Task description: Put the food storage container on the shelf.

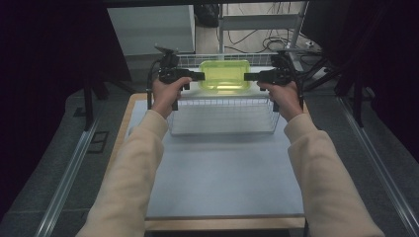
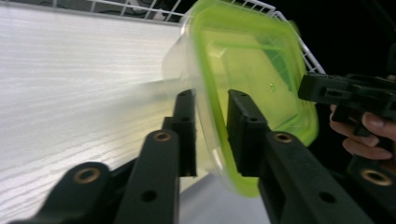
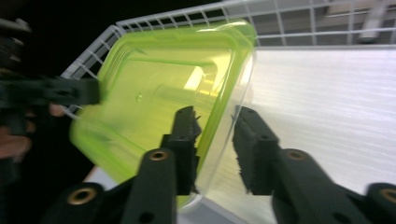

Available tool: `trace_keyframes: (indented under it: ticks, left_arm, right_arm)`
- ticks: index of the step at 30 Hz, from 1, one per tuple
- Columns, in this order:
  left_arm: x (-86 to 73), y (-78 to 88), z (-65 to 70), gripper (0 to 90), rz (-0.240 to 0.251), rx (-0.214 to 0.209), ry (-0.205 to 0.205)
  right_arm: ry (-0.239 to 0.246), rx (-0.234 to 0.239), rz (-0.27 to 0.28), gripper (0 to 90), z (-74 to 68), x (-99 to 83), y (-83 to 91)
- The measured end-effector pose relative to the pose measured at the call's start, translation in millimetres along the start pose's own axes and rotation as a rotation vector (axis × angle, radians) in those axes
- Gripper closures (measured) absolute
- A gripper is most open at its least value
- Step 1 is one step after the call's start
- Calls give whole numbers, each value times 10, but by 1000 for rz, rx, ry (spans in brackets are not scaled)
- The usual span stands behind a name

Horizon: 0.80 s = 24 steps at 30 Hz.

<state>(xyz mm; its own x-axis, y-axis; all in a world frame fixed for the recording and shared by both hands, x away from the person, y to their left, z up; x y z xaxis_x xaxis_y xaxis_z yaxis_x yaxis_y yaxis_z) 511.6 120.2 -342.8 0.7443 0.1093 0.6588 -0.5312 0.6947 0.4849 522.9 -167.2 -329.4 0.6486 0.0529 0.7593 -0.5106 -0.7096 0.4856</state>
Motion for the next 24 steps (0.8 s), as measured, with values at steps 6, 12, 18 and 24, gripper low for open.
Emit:
trace_keyframes:
  ticks: [6,12,18,24]
  left_arm:
    - [-10,-30,-39,691,7,-17,15]
    - [5,17,3,476,63,-17,0]
    - [0,126,58,331,94,-17,-32]
    - [-57,245,110,277,109,-15,-83]
  right_arm:
    - [-11,6,17,610,45,-22,-24]
    - [6,-30,34,467,65,-23,25]
    - [18,-17,85,383,32,-6,145]
    - [49,3,100,342,-29,-37,233]
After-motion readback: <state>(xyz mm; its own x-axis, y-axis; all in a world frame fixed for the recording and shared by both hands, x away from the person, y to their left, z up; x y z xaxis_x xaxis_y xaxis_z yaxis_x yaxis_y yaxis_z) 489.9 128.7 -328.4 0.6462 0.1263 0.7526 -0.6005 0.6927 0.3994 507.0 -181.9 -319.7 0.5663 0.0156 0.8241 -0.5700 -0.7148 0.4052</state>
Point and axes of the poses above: each handheld gripper's, and its own axes: y roughly backward along the jaws, x roughly out of its top, z roughly to its right, the point moved 3 cm from there along -y, roughly forward along the jaws, and after that the axes turned 3 degrees about x, right-handed, at the moved point
